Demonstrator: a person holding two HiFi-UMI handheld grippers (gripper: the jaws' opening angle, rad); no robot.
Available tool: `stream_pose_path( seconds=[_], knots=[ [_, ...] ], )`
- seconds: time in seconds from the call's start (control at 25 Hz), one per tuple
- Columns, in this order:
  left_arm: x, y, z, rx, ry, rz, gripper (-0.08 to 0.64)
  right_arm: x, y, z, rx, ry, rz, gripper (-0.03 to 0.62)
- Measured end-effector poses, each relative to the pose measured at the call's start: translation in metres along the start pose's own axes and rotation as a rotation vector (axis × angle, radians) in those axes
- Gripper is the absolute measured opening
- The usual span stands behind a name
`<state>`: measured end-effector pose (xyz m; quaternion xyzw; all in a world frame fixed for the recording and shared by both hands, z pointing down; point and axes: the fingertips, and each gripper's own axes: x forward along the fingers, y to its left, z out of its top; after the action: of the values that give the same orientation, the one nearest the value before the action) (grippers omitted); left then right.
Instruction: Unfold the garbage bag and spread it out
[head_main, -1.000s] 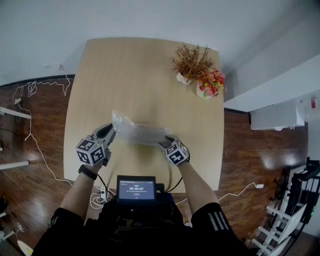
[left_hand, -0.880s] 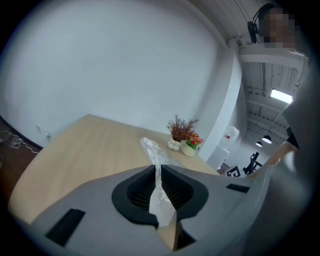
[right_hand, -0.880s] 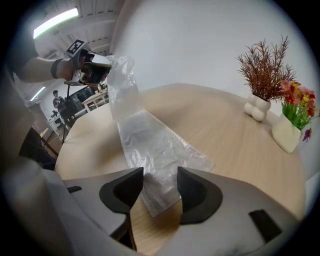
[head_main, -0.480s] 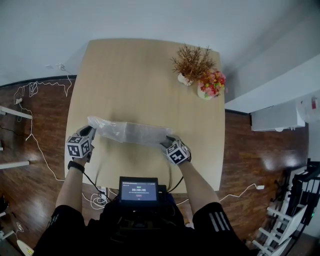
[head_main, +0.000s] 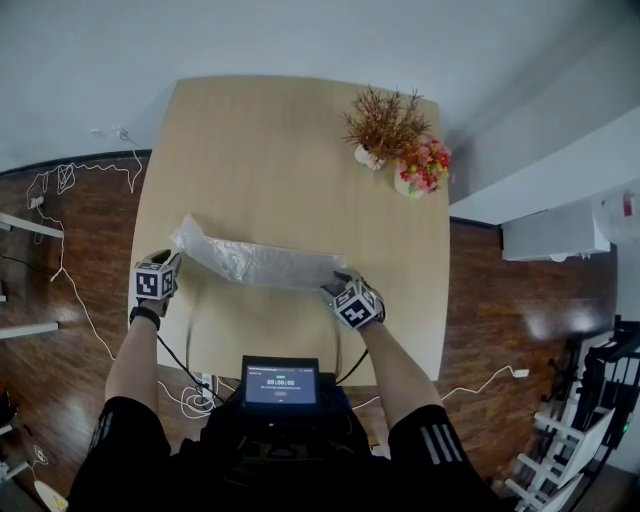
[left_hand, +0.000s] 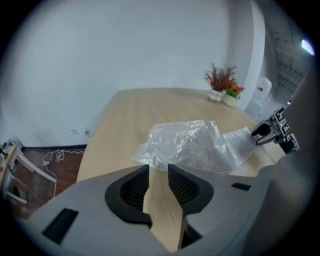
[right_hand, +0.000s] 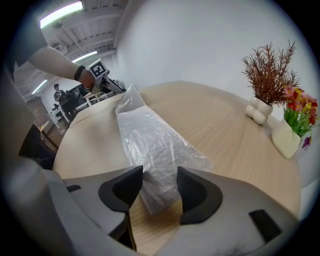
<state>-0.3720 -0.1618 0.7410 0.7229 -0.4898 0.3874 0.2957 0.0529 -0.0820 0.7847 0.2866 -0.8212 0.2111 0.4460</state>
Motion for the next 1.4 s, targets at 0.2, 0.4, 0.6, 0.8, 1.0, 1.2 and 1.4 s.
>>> stream_pose_path(
  seconds=[0.2, 0.4, 0.6, 0.8, 1.0, 1.2, 1.4],
  knots=[
    [0.001, 0.007, -0.002, 0.06, 0.023, 0.058, 0.112, -0.006, -0.003, 0.001, -0.013, 0.003, -0.007, 0.252],
    [-0.005, -0.019, 0.036, 0.166, -0.117, 0.033, 0.112, -0.009, -0.004, 0.002, -0.02, -0.002, -0.005, 0.253],
    [0.015, -0.053, 0.033, 0.219, -0.005, -0.052, 0.112, -0.006, -0.003, 0.0, -0.01, -0.005, -0.001, 0.253],
    [0.035, -0.054, 0.01, 0.244, 0.094, -0.064, 0.113, -0.006, -0.003, 0.001, -0.016, -0.008, 0.001, 0.253],
    [0.047, -0.046, -0.003, 0.223, 0.103, -0.049, 0.115, -0.01, -0.005, 0.003, -0.019, -0.012, 0.003, 0.253],
    [0.046, -0.047, 0.007, 0.254, 0.089, -0.038, 0.115, -0.002, -0.004, -0.003, -0.007, -0.021, 0.015, 0.252],
    [0.021, -0.125, 0.067, 0.38, -0.057, -0.152, 0.115, -0.01, -0.004, 0.002, -0.019, -0.022, 0.006, 0.252]
  ],
)
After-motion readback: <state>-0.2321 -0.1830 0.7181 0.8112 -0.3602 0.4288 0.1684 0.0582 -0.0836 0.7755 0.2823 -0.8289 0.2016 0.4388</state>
